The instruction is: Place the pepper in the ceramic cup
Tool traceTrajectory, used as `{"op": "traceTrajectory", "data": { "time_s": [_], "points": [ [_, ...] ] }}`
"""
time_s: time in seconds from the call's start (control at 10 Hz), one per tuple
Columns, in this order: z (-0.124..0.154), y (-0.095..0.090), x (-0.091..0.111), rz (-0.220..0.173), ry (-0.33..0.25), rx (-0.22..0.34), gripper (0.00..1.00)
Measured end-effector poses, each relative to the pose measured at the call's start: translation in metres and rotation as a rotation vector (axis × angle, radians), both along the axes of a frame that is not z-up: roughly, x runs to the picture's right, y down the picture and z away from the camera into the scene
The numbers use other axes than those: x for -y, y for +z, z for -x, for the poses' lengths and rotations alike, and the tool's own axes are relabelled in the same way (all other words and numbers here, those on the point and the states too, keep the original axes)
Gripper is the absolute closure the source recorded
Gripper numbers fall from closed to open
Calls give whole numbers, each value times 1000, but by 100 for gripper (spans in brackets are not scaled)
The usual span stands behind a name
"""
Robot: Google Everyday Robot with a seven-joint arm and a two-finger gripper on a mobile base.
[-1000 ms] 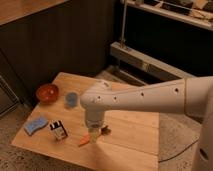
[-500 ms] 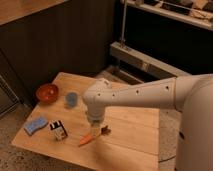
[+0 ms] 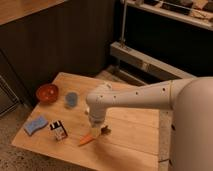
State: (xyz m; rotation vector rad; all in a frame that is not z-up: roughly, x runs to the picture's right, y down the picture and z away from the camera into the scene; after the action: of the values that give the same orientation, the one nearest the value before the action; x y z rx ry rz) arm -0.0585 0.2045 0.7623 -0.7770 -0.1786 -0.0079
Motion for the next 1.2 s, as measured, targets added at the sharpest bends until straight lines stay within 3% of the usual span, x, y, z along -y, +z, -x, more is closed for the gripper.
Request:
{"op": "traceTrajectory", "data": {
  "time_s": [0.5, 1.2],
  "points": [
    [-9, -2, 9, -20, -39, -8, 35],
    [2, 18, -9, 17, -34, -31, 35]
  ]
}}
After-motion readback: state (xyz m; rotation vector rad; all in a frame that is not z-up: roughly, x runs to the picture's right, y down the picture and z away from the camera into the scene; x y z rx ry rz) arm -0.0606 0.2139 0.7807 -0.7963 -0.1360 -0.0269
